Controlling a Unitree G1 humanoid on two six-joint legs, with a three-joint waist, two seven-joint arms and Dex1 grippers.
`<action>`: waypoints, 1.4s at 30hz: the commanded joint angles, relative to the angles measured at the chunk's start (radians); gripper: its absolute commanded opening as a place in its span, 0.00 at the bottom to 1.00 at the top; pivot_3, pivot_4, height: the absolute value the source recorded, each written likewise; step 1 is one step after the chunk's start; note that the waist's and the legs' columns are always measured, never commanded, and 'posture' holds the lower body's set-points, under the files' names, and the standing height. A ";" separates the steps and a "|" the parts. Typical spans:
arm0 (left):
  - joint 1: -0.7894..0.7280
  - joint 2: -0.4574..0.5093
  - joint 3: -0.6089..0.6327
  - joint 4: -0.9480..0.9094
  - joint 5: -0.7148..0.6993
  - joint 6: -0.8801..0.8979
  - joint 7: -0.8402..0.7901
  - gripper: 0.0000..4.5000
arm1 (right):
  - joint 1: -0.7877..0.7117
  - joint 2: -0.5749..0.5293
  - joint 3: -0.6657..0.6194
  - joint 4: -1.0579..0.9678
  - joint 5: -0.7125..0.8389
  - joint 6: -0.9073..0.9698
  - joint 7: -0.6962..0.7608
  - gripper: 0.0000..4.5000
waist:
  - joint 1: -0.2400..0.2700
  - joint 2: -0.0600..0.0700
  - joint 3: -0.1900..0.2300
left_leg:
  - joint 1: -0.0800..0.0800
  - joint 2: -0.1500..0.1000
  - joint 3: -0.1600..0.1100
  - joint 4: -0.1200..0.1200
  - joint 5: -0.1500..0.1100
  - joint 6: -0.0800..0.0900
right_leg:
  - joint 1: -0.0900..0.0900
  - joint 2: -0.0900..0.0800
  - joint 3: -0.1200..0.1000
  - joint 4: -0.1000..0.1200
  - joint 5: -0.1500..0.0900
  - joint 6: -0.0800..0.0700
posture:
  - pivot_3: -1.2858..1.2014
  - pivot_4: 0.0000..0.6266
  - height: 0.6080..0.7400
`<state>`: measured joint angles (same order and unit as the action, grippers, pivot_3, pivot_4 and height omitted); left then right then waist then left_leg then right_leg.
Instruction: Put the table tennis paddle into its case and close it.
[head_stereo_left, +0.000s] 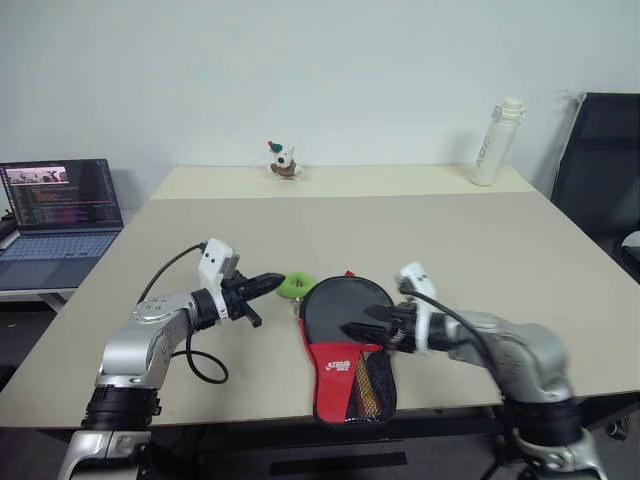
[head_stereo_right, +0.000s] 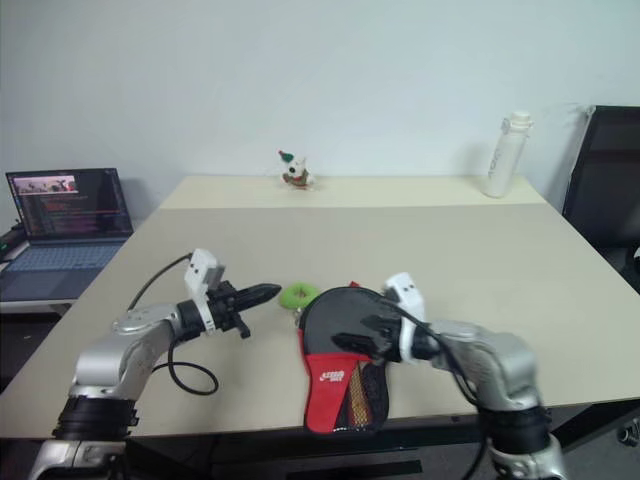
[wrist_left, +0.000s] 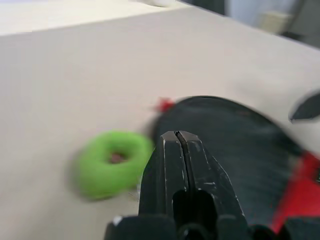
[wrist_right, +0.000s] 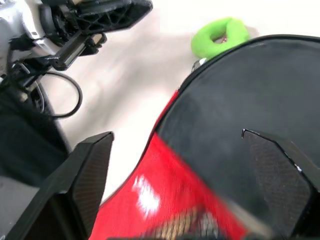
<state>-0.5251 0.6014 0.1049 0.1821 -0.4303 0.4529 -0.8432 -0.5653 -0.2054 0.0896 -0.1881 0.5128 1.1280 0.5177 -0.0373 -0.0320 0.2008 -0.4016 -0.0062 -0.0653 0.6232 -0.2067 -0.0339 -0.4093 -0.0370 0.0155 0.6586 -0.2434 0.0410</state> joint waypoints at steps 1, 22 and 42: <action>-0.049 -0.013 -0.004 0.064 0.059 -0.058 0.042 0.04 | -0.026 0.034 0.061 0.090 -0.075 -0.139 -0.021 1.00 | 0.004 0.000 0.000 | 0.000 0.000 0.000 0.000 0.000 0.000 | 0.000 -0.001 0.000 0.000 0.000 0.000 | 0.52 0.24 1.00; -0.449 -0.215 -0.094 0.845 0.291 -0.158 0.099 1.00 | 0.005 0.053 0.103 0.165 -0.150 -0.223 -0.034 1.00 | 0.005 -0.001 -0.001 | 0.000 -0.002 -0.001 0.002 0.000 0.000 | 0.001 0.000 -0.001 0.001 0.001 0.002 | 0.52 0.24 1.00; -0.417 -0.231 -0.081 0.737 0.318 -0.117 0.074 0.02 | -0.043 0.082 0.122 0.256 -0.214 -0.316 -0.059 1.00 | 0.005 -0.001 -0.001 | 0.001 -0.002 -0.001 0.003 0.000 0.000 | 0.002 -0.001 -0.001 0.002 0.001 0.002 | 0.52 0.24 1.00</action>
<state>-0.9442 0.3679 0.0140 0.9458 -0.1170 0.3396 -0.7958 -0.6016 -0.1248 0.1991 0.0609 0.3121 0.8309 0.4534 -0.0322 -0.0333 0.2000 -0.4004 -0.0081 -0.0664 0.6262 -0.2068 -0.0343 -0.4073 -0.0375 0.0142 0.6609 -0.2420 0.0428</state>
